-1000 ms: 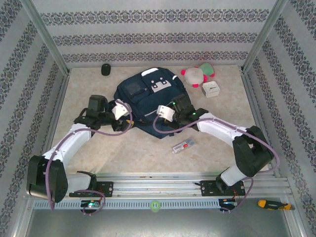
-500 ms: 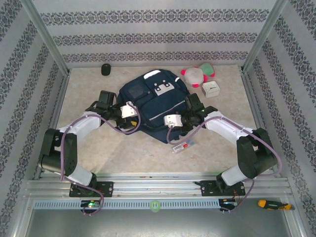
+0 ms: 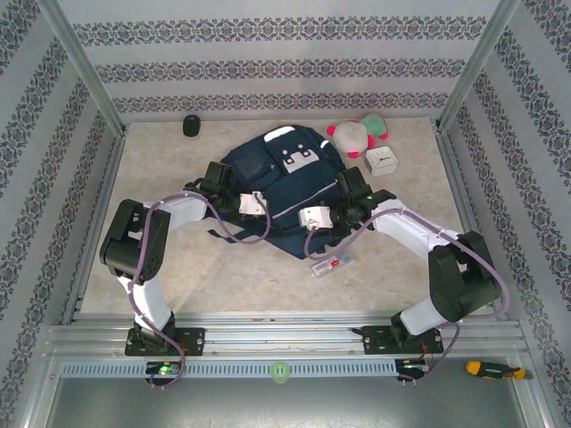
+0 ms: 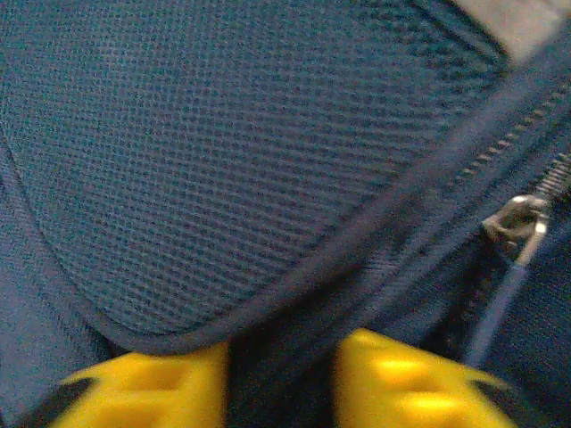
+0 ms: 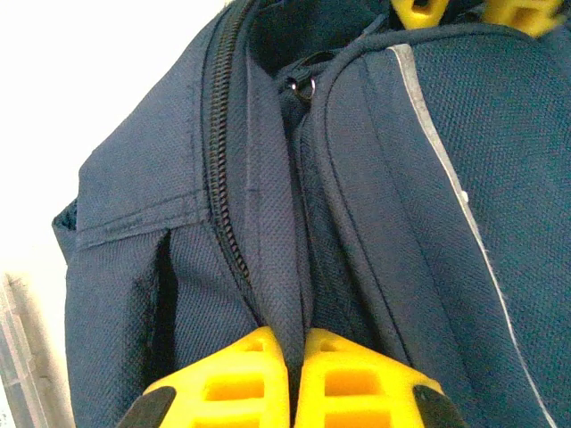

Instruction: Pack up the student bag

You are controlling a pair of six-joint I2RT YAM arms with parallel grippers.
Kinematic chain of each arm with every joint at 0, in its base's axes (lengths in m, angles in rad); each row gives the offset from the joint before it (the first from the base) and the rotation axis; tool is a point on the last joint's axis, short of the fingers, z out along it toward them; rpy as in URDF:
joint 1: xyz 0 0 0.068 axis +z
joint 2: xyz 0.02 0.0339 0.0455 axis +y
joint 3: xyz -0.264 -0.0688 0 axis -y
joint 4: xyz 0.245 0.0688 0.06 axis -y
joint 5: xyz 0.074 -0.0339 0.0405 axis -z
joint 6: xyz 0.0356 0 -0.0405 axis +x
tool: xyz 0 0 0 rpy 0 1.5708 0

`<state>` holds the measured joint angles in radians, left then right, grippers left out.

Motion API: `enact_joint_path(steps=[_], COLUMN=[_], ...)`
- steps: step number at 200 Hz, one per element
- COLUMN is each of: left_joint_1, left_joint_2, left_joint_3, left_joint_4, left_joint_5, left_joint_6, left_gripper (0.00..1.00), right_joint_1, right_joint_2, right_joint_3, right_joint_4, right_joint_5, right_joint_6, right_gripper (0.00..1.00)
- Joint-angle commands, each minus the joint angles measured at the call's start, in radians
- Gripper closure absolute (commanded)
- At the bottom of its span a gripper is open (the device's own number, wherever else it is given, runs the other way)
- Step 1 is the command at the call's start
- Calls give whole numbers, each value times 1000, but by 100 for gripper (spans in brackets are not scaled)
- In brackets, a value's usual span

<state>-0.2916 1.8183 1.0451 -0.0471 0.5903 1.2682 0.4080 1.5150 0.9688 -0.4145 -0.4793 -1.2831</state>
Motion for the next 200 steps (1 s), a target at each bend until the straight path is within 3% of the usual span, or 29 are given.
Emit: enact_joint_path(steps=[1, 22, 54, 78, 102, 115, 148, 170, 200], left_joint_1=[-11, -12, -14, -14, -22, -34, -37, -38, -38], left_joint_2=[-74, -191, -305, -324, -338, -350, -366, -363, -349], left_joint_3=[-6, -52, -109, -123, -125, -128, -127, -119, -91], left_joint_4=[-77, -108, -70, -11, 45, 51, 37, 19, -20], left_joint_5=[-16, -40, -50, -58, -60, -60, -19, -5, -1], left_joint_6=[-23, -183, -466, -636, -834, -899, -977, -990, -994], left_gripper=[100, 100, 100, 100, 100, 100, 100, 100, 100], right_joint_1=[-43, -71, -84, -72, -27, 46, 268, 326, 403], right_joint_2=[-11, 7, -42, -155, -286, -345, -400, -320, -167], right_joint_3=[35, 43, 68, 84, 73, 35, -100, -137, -110], right_joint_4=[28, 71, 72, 33, -1, 5, 152, 296, 414], right_joint_5=[-87, -53, -2, 50, 131, 183, 374, 367, 438], right_joint_6=[81, 191, 461, 763, 1166, 1387, 1762, 1945, 2003], right_gripper=[100, 93, 51, 38, 38, 41, 49, 52, 48])
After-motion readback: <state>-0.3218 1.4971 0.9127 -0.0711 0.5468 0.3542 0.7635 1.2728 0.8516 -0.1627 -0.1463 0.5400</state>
